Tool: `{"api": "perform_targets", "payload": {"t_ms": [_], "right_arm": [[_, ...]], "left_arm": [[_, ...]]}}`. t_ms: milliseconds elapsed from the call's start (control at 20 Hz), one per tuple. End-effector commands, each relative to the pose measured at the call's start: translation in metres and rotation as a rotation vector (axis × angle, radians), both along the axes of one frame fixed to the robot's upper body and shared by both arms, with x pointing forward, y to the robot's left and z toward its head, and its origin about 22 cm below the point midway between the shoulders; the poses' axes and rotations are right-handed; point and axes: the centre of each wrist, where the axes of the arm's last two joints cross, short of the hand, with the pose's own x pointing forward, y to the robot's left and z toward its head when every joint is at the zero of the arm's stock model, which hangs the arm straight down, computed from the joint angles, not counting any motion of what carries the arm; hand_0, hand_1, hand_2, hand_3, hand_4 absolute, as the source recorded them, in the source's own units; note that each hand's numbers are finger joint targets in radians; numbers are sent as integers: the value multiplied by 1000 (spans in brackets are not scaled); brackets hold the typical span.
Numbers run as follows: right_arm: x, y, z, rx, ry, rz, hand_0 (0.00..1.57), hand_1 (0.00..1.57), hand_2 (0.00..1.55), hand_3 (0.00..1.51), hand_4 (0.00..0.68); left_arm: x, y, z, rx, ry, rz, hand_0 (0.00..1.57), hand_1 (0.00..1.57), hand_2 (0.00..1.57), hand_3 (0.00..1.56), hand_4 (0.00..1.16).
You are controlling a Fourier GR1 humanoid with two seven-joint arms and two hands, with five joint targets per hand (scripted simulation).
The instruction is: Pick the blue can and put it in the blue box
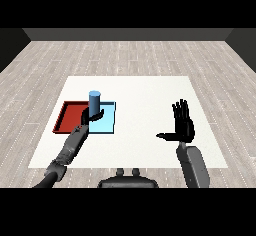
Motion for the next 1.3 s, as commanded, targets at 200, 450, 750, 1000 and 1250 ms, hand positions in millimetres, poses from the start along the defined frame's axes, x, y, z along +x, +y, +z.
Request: {"api": "perform_targets", "payload": {"t_ms": [200, 450, 750, 1000, 1250], "right_arm": [[9, -14, -12, -2, 56, -56, 0, 0, 0, 0, 0], [29, -4, -33, 32, 92, -51, 0, 0, 0, 0, 0], [26, -24, -29, 41, 68, -50, 0, 0, 0, 0, 0], [20, -14, -42, 53, 70, -51, 0, 0, 0, 0, 0], [27, -3, -36, 57, 64, -38, 0, 0, 0, 0, 0]], "left_arm": [[20, 22, -2, 133, 211, 125, 1571, 1571, 1571, 1444, 1033], [15, 20, -15, 208, 347, 127, 1571, 1571, 1502, 1378, 987], [8, 5, -28, 219, 482, 68, 1482, 1482, 1409, 881, 869], [-16, 4, -55, 136, 571, 102, 1571, 1571, 1480, 0, 699], [-9, 12, -46, 227, 613, 77, 0, 0, 0, 0, 588]]}}
